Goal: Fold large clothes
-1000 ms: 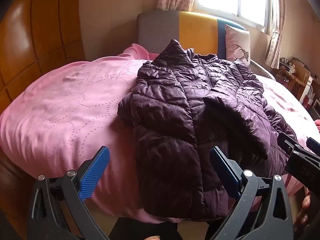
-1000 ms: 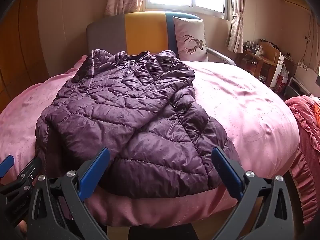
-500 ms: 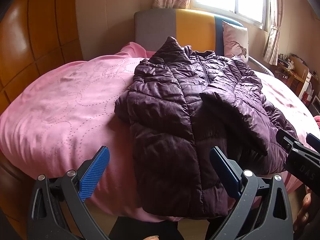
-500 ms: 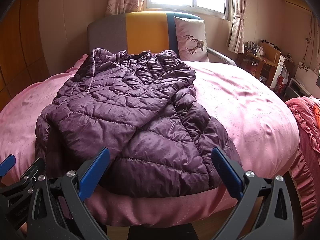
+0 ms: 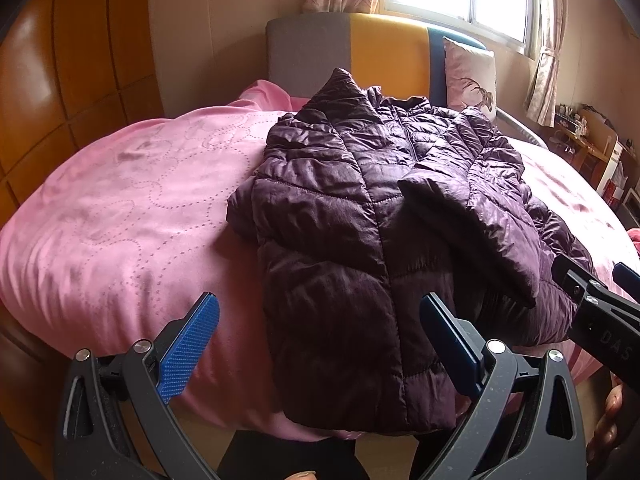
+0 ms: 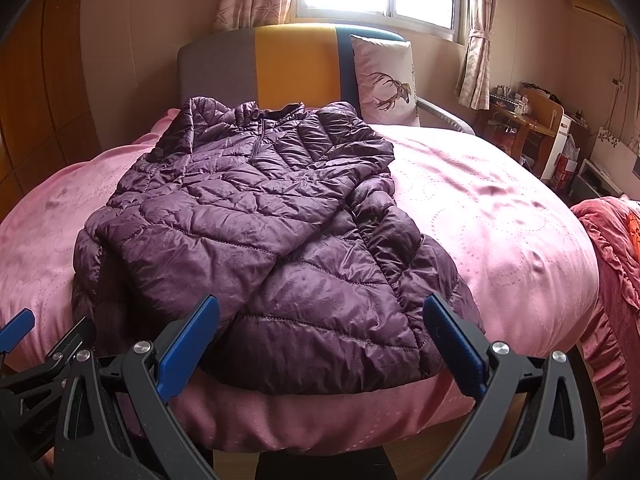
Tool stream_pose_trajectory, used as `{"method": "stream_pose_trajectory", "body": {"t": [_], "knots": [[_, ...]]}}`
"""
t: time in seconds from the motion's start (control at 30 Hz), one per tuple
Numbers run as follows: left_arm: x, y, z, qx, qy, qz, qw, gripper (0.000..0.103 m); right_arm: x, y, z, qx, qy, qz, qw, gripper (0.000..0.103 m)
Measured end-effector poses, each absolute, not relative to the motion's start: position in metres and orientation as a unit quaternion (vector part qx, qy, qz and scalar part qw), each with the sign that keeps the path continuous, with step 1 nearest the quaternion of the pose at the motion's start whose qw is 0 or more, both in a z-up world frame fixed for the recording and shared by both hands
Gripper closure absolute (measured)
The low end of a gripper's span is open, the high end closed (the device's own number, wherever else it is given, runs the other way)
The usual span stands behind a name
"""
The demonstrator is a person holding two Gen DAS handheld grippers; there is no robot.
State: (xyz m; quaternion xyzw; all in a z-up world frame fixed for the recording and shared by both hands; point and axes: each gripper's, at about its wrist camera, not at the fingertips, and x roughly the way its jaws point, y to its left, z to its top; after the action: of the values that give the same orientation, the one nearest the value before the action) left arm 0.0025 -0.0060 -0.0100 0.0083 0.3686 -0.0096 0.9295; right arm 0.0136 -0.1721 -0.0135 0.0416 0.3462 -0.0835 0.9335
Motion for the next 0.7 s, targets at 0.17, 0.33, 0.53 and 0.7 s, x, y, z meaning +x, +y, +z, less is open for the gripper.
{"method": "stream_pose_trajectory", "body": {"t": [0.17, 0.33, 0.53, 0.7], "knots": [[0.0015, -0.0073, -0.0099, 0.009, 0.369, -0.01, 0.93, 0.004, 0.0131, -0.1717, -0.0102, 0.04, 0.343, -0.084, 0.935, 0.002], [0.0013, -0.0076, -0.0099, 0.01, 0.368, -0.011, 0.93, 0.004, 0.0133, -0.1712, -0.0077, 0.038, 0.344, -0.084, 0.934, 0.002], [0.0001, -0.009, -0.0098, 0.011, 0.368, -0.014, 0.929, 0.004, 0.0124, -0.1694, -0.0074, 0.035, 0.343, -0.084, 0.935, 0.002], [-0.0001, -0.0121, -0.0105, 0.018, 0.369, -0.02, 0.929, 0.004, 0.0145, -0.1705, -0.0109, 0.037, 0.347, -0.081, 0.934, 0.002]]}}
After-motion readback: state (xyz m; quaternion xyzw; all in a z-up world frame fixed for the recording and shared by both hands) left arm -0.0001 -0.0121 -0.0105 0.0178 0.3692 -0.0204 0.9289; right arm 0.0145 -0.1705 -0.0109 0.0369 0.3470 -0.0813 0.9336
